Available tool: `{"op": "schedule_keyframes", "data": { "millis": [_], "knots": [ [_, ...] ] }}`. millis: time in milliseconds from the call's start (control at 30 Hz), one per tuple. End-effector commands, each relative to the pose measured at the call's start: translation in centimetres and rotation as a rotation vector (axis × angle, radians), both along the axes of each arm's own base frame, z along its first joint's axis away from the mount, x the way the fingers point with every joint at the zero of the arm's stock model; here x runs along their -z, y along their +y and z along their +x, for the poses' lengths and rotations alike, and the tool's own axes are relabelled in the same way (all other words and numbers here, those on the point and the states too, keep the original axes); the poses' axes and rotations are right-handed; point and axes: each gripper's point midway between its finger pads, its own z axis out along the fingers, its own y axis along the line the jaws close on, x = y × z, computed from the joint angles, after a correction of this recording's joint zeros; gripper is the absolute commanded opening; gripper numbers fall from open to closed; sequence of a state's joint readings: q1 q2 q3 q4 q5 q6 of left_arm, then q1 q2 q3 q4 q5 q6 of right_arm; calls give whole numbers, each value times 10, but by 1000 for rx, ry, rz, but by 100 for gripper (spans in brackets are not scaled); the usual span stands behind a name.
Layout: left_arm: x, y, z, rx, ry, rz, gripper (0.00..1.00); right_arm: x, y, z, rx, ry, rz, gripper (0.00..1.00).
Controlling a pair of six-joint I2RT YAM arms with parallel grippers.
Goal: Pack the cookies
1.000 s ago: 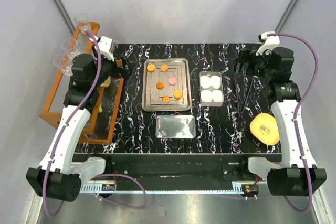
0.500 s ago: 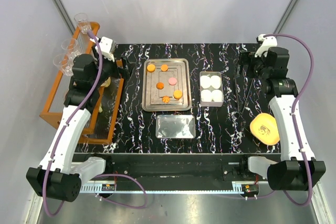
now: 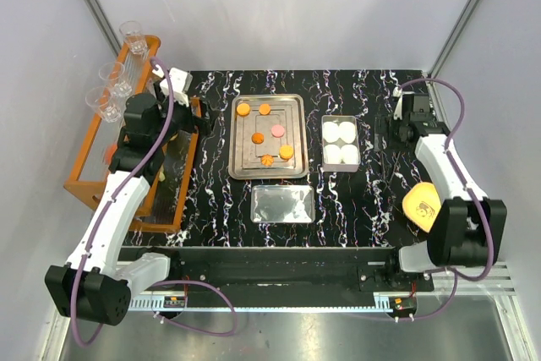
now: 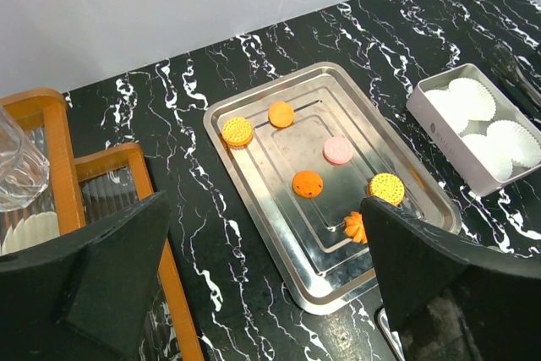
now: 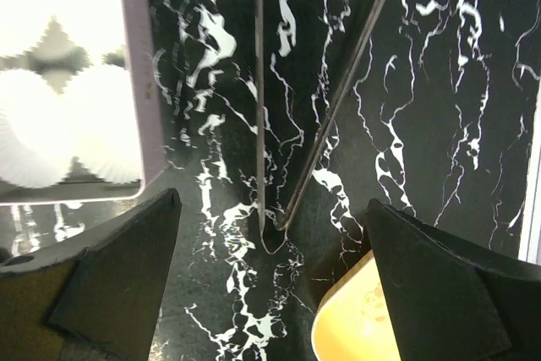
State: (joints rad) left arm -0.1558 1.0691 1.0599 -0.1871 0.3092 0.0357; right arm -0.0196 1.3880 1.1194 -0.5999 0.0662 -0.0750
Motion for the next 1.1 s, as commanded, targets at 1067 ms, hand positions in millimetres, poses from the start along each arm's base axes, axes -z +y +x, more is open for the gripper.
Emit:
{"op": "schedule_keyframes", "data": {
  "millis": [1067],
  "knots": [
    [7, 0, -2, 10, -43, 17, 99, 117, -11, 7, 98, 368, 136, 85]
  ]
}}
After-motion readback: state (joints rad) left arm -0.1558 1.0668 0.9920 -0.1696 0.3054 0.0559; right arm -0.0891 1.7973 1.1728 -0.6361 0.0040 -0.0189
